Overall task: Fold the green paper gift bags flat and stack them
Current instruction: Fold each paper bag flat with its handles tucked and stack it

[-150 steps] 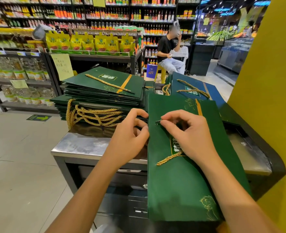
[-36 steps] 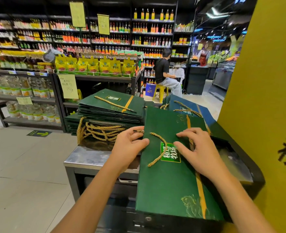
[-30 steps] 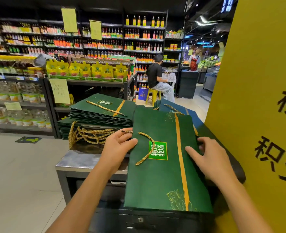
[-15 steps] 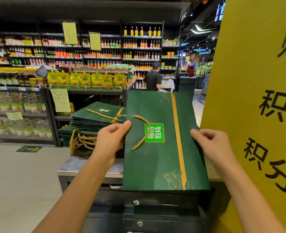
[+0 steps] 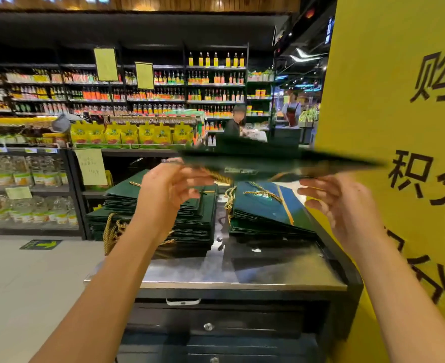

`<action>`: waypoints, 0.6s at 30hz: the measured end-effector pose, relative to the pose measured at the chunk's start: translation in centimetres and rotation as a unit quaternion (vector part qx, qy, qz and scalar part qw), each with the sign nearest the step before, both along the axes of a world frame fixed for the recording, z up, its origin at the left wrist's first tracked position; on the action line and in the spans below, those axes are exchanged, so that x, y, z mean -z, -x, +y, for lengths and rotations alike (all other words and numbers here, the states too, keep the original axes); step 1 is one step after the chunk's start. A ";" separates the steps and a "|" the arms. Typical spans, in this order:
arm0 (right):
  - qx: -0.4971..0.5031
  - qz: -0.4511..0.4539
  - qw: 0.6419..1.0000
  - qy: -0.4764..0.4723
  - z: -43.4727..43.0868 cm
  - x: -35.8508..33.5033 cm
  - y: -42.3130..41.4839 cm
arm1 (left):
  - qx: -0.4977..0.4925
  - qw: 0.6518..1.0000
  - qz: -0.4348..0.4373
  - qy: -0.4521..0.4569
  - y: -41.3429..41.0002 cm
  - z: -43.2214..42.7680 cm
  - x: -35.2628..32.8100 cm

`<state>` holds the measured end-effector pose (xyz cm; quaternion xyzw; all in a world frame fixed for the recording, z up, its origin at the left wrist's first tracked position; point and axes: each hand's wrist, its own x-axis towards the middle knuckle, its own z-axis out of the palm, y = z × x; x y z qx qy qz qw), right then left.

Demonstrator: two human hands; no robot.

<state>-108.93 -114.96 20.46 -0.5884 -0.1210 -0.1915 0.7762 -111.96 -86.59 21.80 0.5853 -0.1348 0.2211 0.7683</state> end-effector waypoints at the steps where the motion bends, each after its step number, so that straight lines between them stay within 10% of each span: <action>1: -0.010 0.027 1.000 0.002 -0.2 0.3 0.0 | -0.018 0.999 0.026 -0.019 -0.3 0.1 0.3; 13: 0.075 0.129 0.968 0.200 -0.9 6.4 -0.6 | 0.025 0.977 0.162 -0.136 -1.5 -1.1 6.8; 18: 0.161 0.114 0.902 0.383 -0.6 9.6 -1.3 | 0.067 0.962 0.211 -0.159 -2.0 -1.2 9.9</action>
